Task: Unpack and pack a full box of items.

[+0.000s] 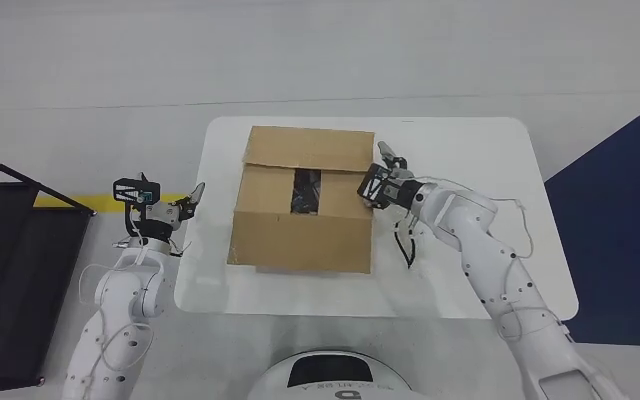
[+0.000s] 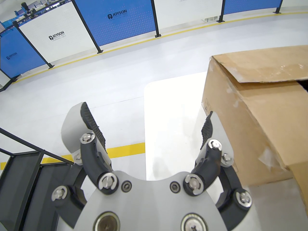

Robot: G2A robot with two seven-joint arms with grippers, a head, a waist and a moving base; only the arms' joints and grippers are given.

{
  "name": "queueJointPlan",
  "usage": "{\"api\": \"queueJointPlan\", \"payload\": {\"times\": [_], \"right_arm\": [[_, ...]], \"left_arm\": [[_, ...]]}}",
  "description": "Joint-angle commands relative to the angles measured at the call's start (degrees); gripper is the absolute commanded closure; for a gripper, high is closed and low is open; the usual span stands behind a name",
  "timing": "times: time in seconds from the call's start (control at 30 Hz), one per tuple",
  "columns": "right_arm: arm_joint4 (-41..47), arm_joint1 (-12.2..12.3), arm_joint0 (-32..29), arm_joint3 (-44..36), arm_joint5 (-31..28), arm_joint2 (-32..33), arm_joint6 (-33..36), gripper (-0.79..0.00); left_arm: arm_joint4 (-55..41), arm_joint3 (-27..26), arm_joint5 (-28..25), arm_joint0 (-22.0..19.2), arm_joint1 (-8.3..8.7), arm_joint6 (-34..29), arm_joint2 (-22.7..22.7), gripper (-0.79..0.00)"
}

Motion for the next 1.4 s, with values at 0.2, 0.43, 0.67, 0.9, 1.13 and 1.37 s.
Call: {"api": "queueJointPlan", "payload": {"times": [0.2,0.43,0.67,0.9,1.13,1.37], "right_arm": [[5.3,0.2,-1.2,-2.9,-0.2,2.6,-3.2,-0.785],[2.9,-0.2,0.6,-1.8,1.6,0.5,3.7,-0.785],[3.8,-1.5,4.7,0.3,8.0,-2.3,10.9,-0.785],[2.8,-2.5,7.6,1.5,6.9,-6.6,17.1,-0.785],[-0.8,-3.6,9.8,2.3,15.6,-8.6,21.0,-0.785],[-3.8,-5.3,11.6,1.9,29.7,-10.1,20.9,-0.785]], "left_arm": [[0.0,0.0,0.0,0.0,0.0,0.0,0.0,-0.785],[0.0,0.0,0.0,0.0,0.0,0.0,0.0,-0.785],[0.0,0.0,0.0,0.0,0.0,0.0,0.0,-0.785],[0.0,0.0,0.0,0.0,0.0,0.0,0.0,-0.785],[0.0,0.0,0.0,0.0,0.0,0.0,0.0,-0.785],[0.0,0.0,0.0,0.0,0.0,0.0,0.0,-0.785]]}}
